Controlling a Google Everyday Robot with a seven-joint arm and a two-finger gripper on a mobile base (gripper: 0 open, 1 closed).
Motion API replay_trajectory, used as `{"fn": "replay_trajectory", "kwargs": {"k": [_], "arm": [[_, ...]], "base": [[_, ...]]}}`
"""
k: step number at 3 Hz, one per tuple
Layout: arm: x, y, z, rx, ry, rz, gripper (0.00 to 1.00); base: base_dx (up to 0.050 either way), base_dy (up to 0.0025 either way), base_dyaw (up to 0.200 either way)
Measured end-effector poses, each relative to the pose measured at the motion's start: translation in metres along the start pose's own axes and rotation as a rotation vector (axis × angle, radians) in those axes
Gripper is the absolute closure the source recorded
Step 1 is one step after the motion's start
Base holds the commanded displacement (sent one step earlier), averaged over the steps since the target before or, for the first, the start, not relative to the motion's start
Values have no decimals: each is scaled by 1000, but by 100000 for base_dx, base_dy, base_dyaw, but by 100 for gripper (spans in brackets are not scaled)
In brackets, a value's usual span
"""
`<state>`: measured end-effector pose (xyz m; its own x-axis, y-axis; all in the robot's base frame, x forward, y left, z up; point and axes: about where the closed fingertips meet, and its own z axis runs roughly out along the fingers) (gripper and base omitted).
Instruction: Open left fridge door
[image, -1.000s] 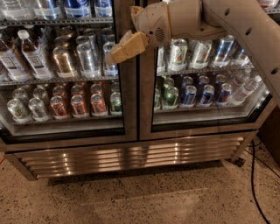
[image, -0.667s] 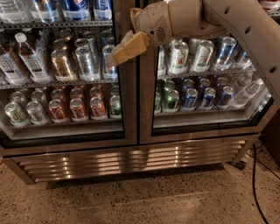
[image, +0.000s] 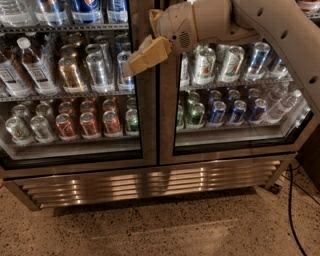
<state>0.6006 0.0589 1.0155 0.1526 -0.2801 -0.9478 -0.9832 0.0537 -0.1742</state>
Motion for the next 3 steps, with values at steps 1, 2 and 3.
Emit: {"fn": "replay_trajectory", "kwargs": {"k": [1, 2, 3], "arm": [[0, 3, 1, -21, -8, -3, 0], [0, 5, 0, -39, -16, -5, 19], [0, 4, -3, -39, -16, -5, 42]], "base": [[0, 0, 0], [0, 0, 0], [0, 0, 0]]}}
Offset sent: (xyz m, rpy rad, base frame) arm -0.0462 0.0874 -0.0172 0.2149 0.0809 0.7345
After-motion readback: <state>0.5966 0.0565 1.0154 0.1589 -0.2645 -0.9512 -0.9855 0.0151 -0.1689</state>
